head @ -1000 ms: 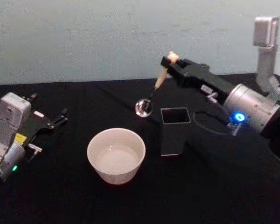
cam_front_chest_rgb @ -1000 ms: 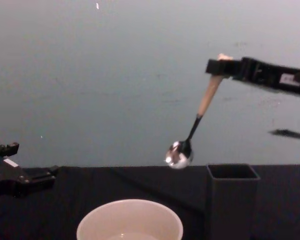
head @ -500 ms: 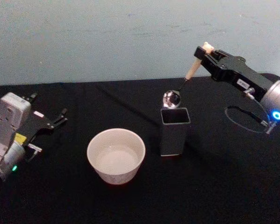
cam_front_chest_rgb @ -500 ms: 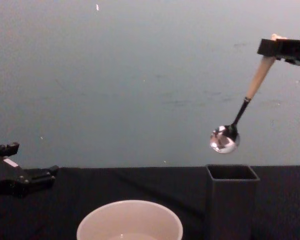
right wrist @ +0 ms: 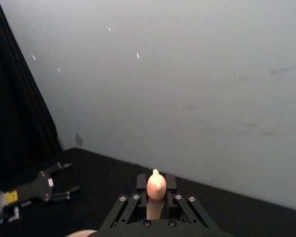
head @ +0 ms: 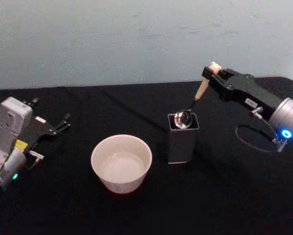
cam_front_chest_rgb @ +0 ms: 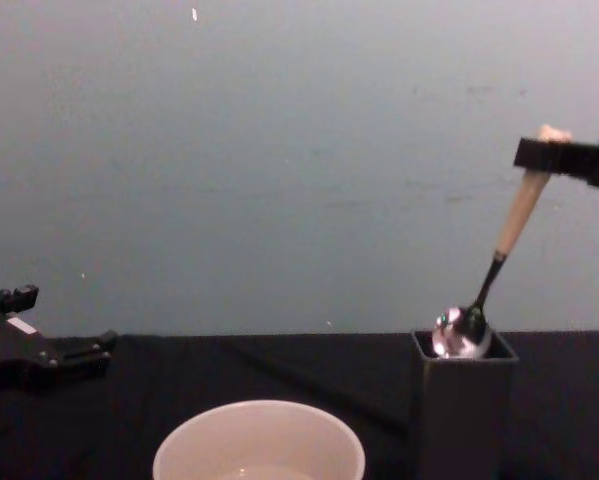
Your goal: Pick up the stirring spoon with one hand, stir inside the cup, then place it back in its original position.
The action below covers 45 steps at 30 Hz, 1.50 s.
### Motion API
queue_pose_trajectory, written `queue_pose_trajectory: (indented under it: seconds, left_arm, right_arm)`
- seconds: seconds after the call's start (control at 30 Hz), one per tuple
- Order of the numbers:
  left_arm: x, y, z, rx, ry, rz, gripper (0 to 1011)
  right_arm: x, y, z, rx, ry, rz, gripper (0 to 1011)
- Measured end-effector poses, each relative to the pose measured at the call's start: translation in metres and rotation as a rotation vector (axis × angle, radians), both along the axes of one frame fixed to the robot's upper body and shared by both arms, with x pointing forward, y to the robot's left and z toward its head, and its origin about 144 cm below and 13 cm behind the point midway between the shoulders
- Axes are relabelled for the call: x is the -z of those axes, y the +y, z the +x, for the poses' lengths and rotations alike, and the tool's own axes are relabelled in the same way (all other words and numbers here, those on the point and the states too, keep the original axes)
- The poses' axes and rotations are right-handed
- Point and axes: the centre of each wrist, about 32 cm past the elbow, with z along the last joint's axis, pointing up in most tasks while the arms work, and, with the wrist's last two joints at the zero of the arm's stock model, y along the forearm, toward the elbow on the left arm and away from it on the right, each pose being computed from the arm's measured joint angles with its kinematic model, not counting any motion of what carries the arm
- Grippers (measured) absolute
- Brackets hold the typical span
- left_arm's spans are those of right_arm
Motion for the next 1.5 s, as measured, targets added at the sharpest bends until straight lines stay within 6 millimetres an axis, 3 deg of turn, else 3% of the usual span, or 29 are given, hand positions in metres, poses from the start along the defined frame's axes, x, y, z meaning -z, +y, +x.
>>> queue_pose_trajectory:
  seconds: [0.57, 1.5]
  left_arm:
    - [0.000, 0.000, 0.000, 0.000, 0.000, 0.000, 1002]
    - [0.000, 0.000, 0.000, 0.000, 0.000, 0.000, 1001]
  right_arm:
    - [0.028, 0.010, 0.006, 0.008, 0.059, -0.082, 222]
    - [0.047, 0.015, 0.010, 0.003, 0.120, -0.152, 222]
